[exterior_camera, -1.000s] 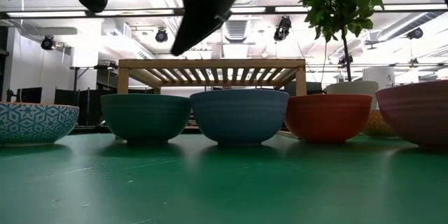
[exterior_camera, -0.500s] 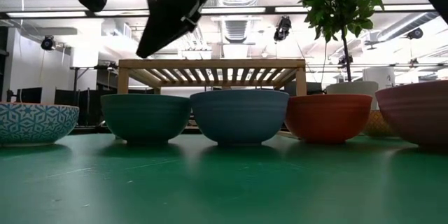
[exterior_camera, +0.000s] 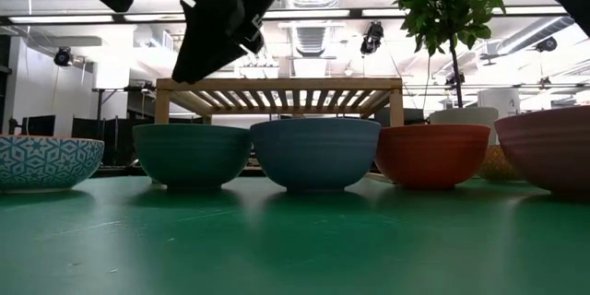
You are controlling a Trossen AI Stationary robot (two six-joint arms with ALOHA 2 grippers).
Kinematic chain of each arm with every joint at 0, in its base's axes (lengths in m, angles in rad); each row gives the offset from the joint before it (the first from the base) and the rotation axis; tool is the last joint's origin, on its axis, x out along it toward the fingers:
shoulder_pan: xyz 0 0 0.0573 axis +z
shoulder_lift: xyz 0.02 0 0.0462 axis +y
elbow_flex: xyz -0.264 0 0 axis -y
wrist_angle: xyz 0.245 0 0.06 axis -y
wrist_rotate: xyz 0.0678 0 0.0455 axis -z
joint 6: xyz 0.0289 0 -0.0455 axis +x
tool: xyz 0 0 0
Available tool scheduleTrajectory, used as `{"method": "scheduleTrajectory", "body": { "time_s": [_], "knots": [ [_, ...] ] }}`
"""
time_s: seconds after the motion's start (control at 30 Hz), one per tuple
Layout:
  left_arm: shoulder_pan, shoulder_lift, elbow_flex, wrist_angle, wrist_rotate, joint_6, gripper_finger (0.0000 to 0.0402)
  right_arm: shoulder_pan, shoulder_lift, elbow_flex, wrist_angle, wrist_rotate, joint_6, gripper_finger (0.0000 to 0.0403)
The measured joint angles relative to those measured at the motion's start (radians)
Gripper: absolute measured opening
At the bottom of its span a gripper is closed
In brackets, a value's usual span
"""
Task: Place and stack bowls onto a shelf
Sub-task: Put the large green bowl on the shelf
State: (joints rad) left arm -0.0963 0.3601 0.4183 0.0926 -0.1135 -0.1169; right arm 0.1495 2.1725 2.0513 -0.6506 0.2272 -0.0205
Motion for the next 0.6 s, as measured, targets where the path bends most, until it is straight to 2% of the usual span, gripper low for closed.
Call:
{"method": "scheduleTrajectory", "body": {
  "time_s": [0.17,0.33,0.47,0.6],
  "knots": [
    [0.0,-0.006,0.0,0.0,0.0,0.011,0.0076,0.008,0.061,-0.001,0.007,0.002,-0.035,0.0203],
    [0.0,-0.008,0.0,-0.001,0.0,0.03,0.0076,0.004,0.126,-0.003,0.003,0.028,-0.043,0.0203],
    [0.0,-0.008,0.0,-0.001,0.0,0.03,0.0076,0.0,0.141,-0.003,0.003,0.028,-0.043,0.0168],
    [0.0,-0.008,0.0,0.0,0.0,0.032,0.0076,0.0,0.141,0.001,-0.001,0.027,-0.043,0.0098]
  ]
}}
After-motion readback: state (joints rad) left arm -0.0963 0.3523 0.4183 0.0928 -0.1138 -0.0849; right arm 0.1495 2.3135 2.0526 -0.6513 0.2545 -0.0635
